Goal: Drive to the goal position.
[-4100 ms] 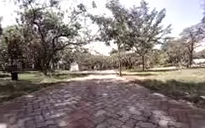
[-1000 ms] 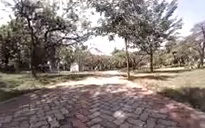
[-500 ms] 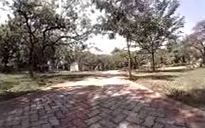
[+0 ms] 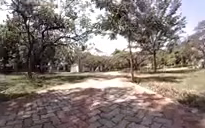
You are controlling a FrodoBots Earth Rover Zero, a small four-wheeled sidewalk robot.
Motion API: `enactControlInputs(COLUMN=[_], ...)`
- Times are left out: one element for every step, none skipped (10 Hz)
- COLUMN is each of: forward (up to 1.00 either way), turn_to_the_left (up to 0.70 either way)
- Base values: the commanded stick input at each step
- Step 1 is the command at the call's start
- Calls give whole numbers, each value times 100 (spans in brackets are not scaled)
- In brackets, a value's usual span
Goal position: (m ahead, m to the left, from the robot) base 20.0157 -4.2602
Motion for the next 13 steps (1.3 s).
enactControlInputs(forward=[70, 70, 70, 70, 70, 70, 70, 70, 70, 70, 70, 70, 70], turn_to_the_left=[0, 0, 0, 0, 0, 0, 0, 0, 0, 0, 0, 0, 0])
